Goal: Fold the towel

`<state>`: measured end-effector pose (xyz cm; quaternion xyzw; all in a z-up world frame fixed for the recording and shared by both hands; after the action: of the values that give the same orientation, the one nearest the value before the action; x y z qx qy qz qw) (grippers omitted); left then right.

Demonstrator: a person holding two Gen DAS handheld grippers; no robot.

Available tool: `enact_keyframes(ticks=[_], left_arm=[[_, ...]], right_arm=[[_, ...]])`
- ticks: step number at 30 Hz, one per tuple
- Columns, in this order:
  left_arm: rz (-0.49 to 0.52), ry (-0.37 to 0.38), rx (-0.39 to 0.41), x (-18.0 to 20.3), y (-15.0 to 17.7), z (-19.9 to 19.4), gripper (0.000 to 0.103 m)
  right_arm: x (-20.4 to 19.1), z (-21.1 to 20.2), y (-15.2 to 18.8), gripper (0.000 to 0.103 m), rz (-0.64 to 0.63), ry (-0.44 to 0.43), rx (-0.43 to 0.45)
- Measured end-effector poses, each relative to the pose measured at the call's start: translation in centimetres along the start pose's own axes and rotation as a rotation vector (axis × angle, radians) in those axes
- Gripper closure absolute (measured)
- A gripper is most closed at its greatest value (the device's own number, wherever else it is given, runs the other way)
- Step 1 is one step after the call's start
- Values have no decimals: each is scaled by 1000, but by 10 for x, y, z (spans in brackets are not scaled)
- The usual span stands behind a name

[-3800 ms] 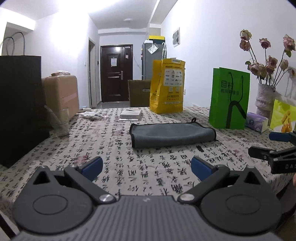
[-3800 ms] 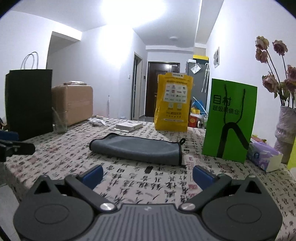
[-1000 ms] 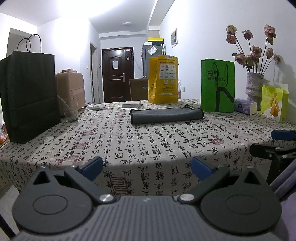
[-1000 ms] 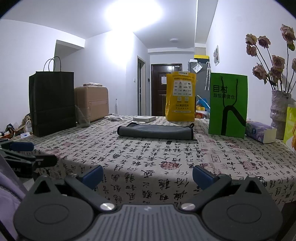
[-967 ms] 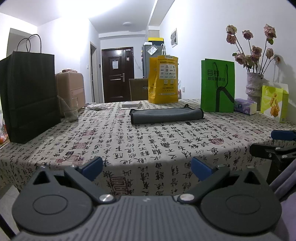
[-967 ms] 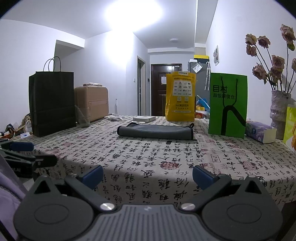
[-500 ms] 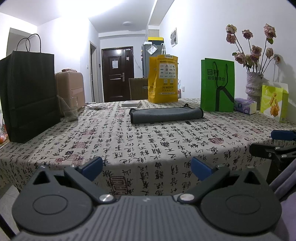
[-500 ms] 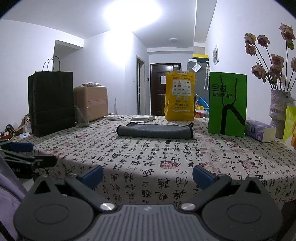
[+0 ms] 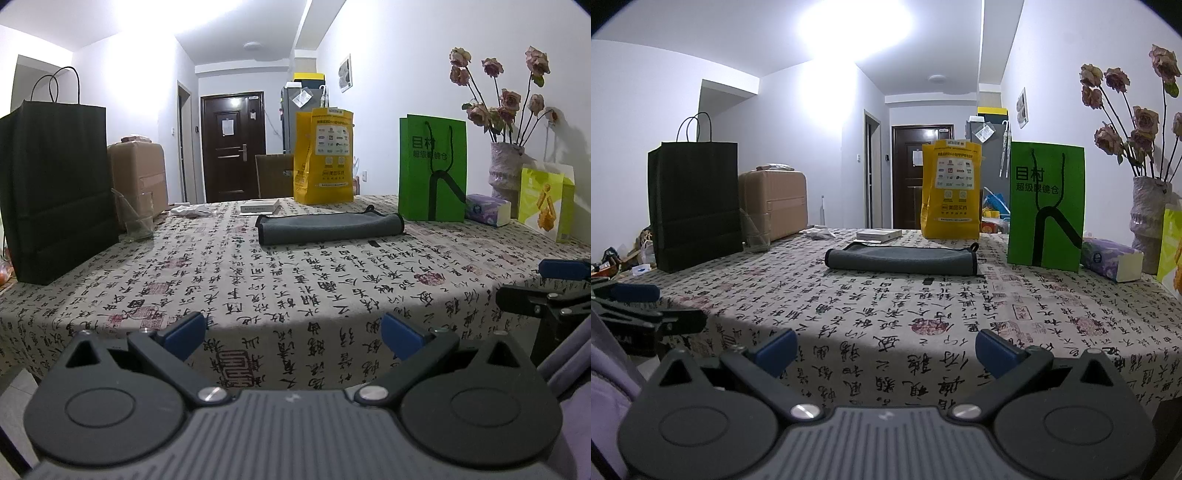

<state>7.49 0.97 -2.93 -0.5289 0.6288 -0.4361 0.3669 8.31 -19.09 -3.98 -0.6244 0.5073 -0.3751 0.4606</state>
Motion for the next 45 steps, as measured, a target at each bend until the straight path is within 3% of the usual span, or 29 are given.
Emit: enact_keyframes(ticks=[45], left_arm=[[3, -6, -2, -1, 2, 0, 0]], right_arm=[[-3, 1, 2, 0, 2, -5, -10]])
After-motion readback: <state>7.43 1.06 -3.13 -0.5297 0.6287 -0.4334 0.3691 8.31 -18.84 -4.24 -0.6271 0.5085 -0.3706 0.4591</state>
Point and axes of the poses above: each gripper's, at about its wrist camera, not at the fingertips, and z roughly the way its jaws point, x to its right, y to its underside, the point moved 9 cm from there along z, roughly the way its jaws point, and after that the axes turned 7 degrees about y, right-handed, at the moved point
